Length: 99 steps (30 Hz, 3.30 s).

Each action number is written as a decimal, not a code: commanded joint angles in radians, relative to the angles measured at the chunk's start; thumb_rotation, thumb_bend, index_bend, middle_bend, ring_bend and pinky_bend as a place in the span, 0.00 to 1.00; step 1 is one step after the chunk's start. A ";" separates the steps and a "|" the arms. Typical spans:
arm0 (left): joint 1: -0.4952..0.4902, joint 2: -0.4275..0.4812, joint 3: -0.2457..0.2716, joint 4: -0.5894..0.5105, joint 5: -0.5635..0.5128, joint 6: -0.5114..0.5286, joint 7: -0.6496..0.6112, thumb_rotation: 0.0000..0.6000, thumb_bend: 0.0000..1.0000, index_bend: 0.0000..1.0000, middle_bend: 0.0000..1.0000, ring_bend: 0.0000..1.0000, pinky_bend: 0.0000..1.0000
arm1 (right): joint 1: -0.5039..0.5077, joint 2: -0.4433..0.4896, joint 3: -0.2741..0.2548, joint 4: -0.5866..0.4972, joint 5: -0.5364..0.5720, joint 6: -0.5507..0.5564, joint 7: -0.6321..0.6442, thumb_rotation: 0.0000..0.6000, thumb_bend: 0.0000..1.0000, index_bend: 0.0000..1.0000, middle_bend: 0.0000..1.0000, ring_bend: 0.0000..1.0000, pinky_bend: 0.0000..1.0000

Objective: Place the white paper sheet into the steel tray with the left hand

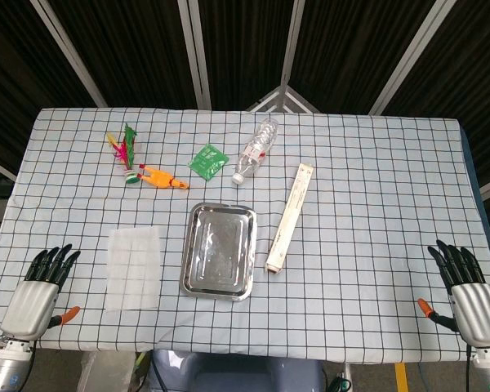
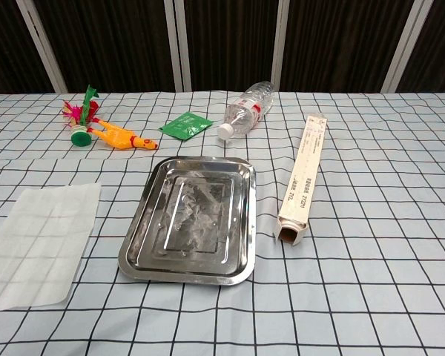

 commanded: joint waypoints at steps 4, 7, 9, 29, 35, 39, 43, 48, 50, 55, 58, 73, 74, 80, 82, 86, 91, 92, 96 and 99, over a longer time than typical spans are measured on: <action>-0.001 0.001 0.001 0.000 0.000 -0.003 0.001 1.00 0.03 0.00 0.00 0.00 0.00 | 0.000 -0.001 0.000 0.000 -0.001 -0.001 -0.002 1.00 0.29 0.00 0.00 0.00 0.00; -0.001 0.001 0.003 0.000 0.000 -0.006 0.003 1.00 0.03 0.00 0.00 0.00 0.00 | 0.000 -0.001 0.000 0.000 -0.001 0.001 -0.003 1.00 0.29 0.00 0.00 0.00 0.00; -0.002 0.000 0.005 0.001 0.003 -0.009 0.007 1.00 0.03 0.00 0.00 0.00 0.00 | -0.001 0.000 0.000 -0.001 -0.002 0.003 -0.002 1.00 0.29 0.00 0.00 0.00 0.00; -0.077 -0.052 0.058 0.083 0.018 -0.198 0.072 1.00 0.19 0.46 0.00 0.00 0.00 | 0.001 -0.005 -0.001 -0.002 -0.005 0.001 -0.008 1.00 0.29 0.00 0.00 0.00 0.00; -0.109 -0.064 0.054 0.143 0.033 -0.230 0.077 1.00 0.22 0.47 0.00 0.00 0.00 | 0.000 -0.004 -0.001 -0.003 -0.005 0.003 -0.006 1.00 0.29 0.00 0.00 0.00 0.00; -0.131 -0.072 0.050 0.183 0.041 -0.247 0.065 1.00 0.26 0.47 0.00 0.00 0.00 | -0.001 -0.004 -0.001 -0.004 -0.003 0.003 -0.004 1.00 0.29 0.00 0.00 0.00 0.00; -0.149 -0.085 0.049 0.213 0.046 -0.267 0.051 1.00 0.27 0.47 0.00 0.00 0.00 | 0.000 -0.004 -0.001 -0.004 -0.002 0.001 -0.005 1.00 0.29 0.00 0.00 0.00 0.00; -0.166 -0.110 0.050 0.242 0.045 -0.288 0.048 1.00 0.27 0.48 0.00 0.00 0.00 | -0.001 -0.004 0.000 -0.006 -0.001 0.003 -0.006 1.00 0.29 0.00 0.00 0.00 0.00; -0.170 -0.116 0.052 0.249 0.047 -0.293 0.048 1.00 0.27 0.48 0.00 0.00 0.00 | -0.002 -0.004 0.001 -0.005 0.001 0.004 -0.006 1.00 0.29 0.00 0.00 0.00 0.00; -0.176 -0.127 0.055 0.256 0.044 -0.296 0.045 1.00 0.27 0.48 0.00 0.00 0.00 | -0.001 -0.005 0.001 -0.005 0.001 0.003 -0.005 1.00 0.29 0.00 0.00 0.00 0.00; -0.178 -0.134 0.059 0.255 0.040 -0.301 0.049 1.00 0.27 0.48 0.00 0.00 0.00 | -0.001 -0.004 0.001 -0.005 0.001 0.003 -0.002 1.00 0.29 0.00 0.00 0.00 0.00; -0.187 -0.159 0.058 0.247 0.027 -0.298 0.049 1.00 0.35 0.50 0.00 0.00 0.00 | -0.002 -0.003 0.002 -0.006 0.002 0.003 0.000 1.00 0.29 0.00 0.00 0.00 0.00; -0.187 -0.159 0.059 0.246 0.028 -0.296 0.048 1.00 0.36 0.50 0.00 0.00 0.00 | -0.001 -0.002 0.002 -0.006 0.002 0.003 0.000 1.00 0.29 0.00 0.00 0.00 0.00; -0.189 -0.159 0.063 0.248 0.019 -0.302 0.047 1.00 0.39 0.52 0.00 0.00 0.00 | -0.001 -0.002 0.001 -0.006 0.001 0.002 0.000 1.00 0.29 0.00 0.00 0.00 0.00; -0.191 -0.160 0.063 0.251 0.015 -0.304 0.046 1.00 0.40 0.52 0.00 0.00 0.00 | -0.002 -0.002 0.001 -0.006 0.002 0.003 0.000 1.00 0.29 0.00 0.00 0.00 0.00; -0.192 -0.163 0.060 0.253 0.007 -0.305 0.041 1.00 0.42 0.54 0.00 0.00 0.00 | -0.002 -0.001 0.001 -0.007 0.003 0.002 0.001 1.00 0.29 0.00 0.00 0.00 0.00; -0.194 -0.165 0.063 0.254 0.010 -0.300 0.034 1.00 0.45 0.56 0.00 0.00 0.00 | -0.002 -0.001 0.001 -0.008 0.003 0.002 0.002 1.00 0.29 0.00 0.00 0.00 0.00; -0.194 -0.166 0.063 0.254 0.010 -0.298 0.032 1.00 0.46 0.57 0.00 0.00 0.00 | -0.002 -0.001 0.001 -0.008 0.003 0.002 0.003 1.00 0.29 0.00 0.00 0.00 0.00; -0.196 -0.165 0.063 0.255 0.011 -0.293 0.028 1.00 0.47 0.58 0.00 0.00 0.00 | -0.002 0.000 0.001 -0.008 0.002 0.003 0.005 1.00 0.29 0.00 0.00 0.00 0.00; -0.197 -0.161 0.059 0.251 0.010 -0.287 0.026 1.00 0.48 0.58 0.00 0.00 0.00 | -0.002 0.000 0.001 -0.008 0.003 0.002 0.006 1.00 0.29 0.00 0.00 0.00 0.00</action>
